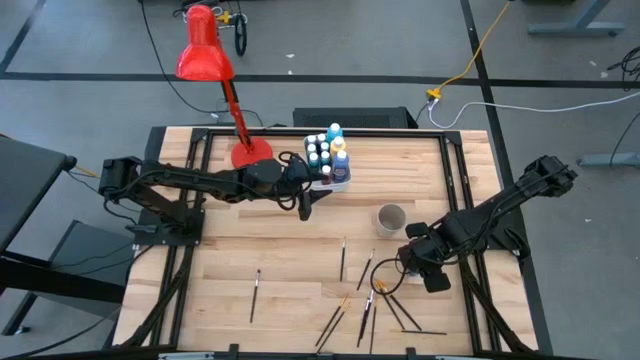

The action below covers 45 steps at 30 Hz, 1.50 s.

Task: Pick & Place Paint Supplies
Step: Put the small light blue paint bottle into the white bin

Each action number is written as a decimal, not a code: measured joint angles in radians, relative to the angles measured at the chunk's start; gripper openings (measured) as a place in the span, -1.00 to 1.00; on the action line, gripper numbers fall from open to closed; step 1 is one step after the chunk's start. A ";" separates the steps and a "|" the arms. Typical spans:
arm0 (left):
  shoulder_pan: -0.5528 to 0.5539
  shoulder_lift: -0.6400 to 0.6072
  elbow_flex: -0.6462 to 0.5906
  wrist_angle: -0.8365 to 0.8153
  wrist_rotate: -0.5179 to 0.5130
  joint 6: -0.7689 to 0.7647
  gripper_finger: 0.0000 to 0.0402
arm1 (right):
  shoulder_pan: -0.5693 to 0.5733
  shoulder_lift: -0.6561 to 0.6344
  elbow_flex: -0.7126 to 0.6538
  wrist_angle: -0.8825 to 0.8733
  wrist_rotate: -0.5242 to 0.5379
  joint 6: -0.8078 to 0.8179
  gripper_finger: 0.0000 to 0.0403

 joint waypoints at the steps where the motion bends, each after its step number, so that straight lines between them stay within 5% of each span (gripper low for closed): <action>1: 0.000 0.000 0.000 0.000 0.000 0.000 0.12 | 0.000 0.000 -0.007 0.001 -0.006 0.000 -0.15; 10: 0.000 0.000 0.000 0.000 0.000 0.000 0.12 | 0.000 0.000 -0.033 0.015 -0.003 -0.024 -0.17; 20: 0.000 0.000 0.000 0.000 0.000 0.000 0.12 | 0.000 0.000 -0.035 0.180 0.015 -0.163 -0.49; 28: 0.000 0.000 0.000 0.000 0.000 -0.001 0.12 | -0.003 0.000 -0.035 0.549 0.223 -0.503 -0.45; 36: 0.000 0.000 0.000 0.000 0.002 -0.001 0.12 | -0.108 0.024 -0.034 0.892 0.703 -0.570 -0.45; 41: 0.000 -0.001 0.000 0.003 0.003 -0.001 0.12 | -0.212 0.061 -0.034 1.051 0.694 -0.627 -0.45; 45: 0.000 -0.002 0.000 0.024 -0.009 0.024 0.12 | -0.273 0.086 -0.019 1.018 0.699 -0.651 -0.44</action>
